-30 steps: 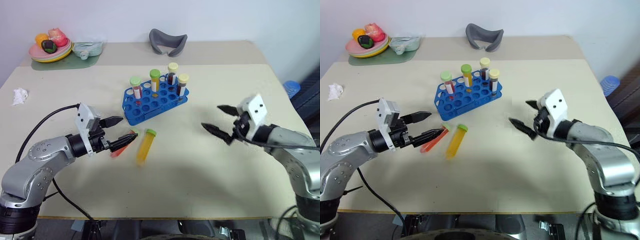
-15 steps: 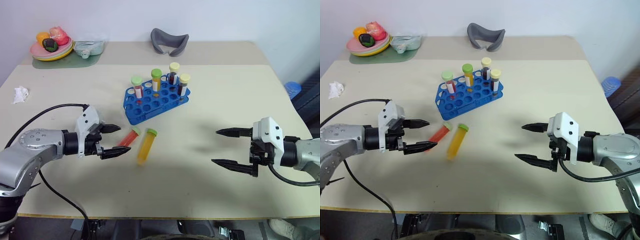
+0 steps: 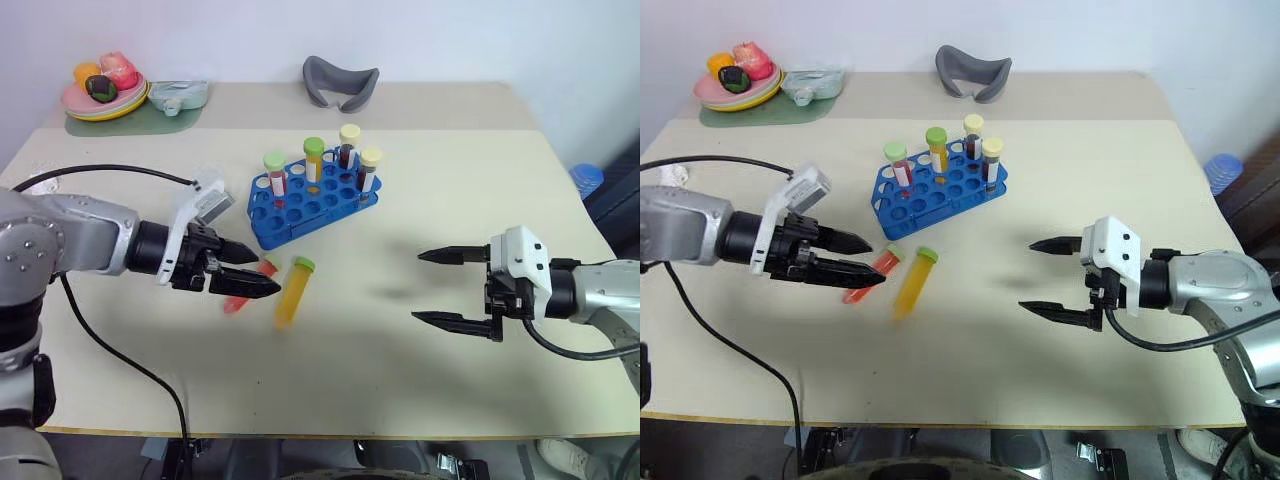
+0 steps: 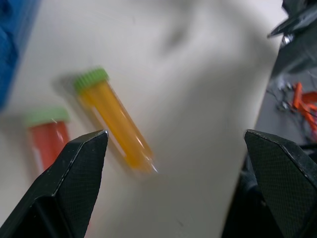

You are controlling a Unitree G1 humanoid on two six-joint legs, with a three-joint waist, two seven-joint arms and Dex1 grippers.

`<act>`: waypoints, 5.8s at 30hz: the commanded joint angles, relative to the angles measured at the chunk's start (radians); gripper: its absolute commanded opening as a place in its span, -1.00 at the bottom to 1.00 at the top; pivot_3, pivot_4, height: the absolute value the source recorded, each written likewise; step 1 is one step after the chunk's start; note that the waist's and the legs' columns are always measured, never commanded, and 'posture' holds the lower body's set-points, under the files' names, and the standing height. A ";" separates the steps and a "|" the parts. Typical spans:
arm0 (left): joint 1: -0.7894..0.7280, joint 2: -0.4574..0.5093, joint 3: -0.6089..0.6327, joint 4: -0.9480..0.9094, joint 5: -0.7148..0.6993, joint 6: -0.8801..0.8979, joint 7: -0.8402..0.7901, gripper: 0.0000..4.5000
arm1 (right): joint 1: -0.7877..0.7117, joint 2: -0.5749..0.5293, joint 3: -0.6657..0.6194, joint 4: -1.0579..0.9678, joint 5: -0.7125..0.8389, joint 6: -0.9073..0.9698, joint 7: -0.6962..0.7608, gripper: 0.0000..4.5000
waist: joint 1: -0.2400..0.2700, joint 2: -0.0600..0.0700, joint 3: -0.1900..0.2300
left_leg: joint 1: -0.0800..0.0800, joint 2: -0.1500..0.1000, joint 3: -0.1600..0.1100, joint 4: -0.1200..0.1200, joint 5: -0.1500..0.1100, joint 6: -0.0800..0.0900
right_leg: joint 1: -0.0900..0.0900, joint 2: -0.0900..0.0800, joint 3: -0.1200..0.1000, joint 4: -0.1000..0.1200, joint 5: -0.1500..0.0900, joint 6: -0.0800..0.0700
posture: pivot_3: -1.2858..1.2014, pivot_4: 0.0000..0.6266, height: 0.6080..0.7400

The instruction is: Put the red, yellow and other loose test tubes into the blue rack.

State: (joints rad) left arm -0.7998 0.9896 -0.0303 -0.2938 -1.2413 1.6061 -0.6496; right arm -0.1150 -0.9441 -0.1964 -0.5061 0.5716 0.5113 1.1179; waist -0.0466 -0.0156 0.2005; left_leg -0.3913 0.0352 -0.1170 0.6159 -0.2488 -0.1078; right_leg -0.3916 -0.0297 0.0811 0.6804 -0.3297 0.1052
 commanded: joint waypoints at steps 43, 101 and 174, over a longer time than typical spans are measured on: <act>-0.584 -0.403 -0.717 0.912 -0.456 0.008 0.494 1.00 | 0.032 0.010 -0.043 -0.127 0.037 0.025 -0.193 0.95 | 0.001 0.000 0.000 | -0.003 -0.002 -0.001 0.010 -0.002 0.003 | 0.001 0.000 0.000 0.003 0.000 0.001 | 0.03 -0.52 1.00; -0.374 -0.214 -0.598 0.557 -0.350 0.008 0.801 1.00 | -0.052 0.050 0.036 -0.060 0.027 0.011 -0.166 0.95 | 0.002 0.001 0.000 | -0.005 -0.002 -0.001 0.015 -0.003 0.005 | 0.000 -0.001 0.000 0.005 0.000 0.001 | 0.03 -0.52 1.00; 0.059 -0.878 -0.081 0.764 1.029 -1.967 0.109 -0.60 | -0.116 0.459 0.021 -0.272 0.075 0.140 -0.823 1.00 | 0.004 0.002 -0.002 | -0.003 -0.002 0.000 0.013 -0.003 0.006 | 0.003 -0.001 0.000 0.003 0.000 0.001 | 0.03 -0.52 1.00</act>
State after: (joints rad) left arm -0.7223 0.1206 -0.1063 0.4793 -0.2408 -0.3136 -0.5525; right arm -0.2303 -0.4876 -0.1434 -0.7185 0.6134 0.6528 0.2931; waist -0.0423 -0.0131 0.1985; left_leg -0.3941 0.0329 -0.1169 0.6292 -0.2522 -0.1016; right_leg -0.3889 -0.0310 0.0813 0.6839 -0.3297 0.1064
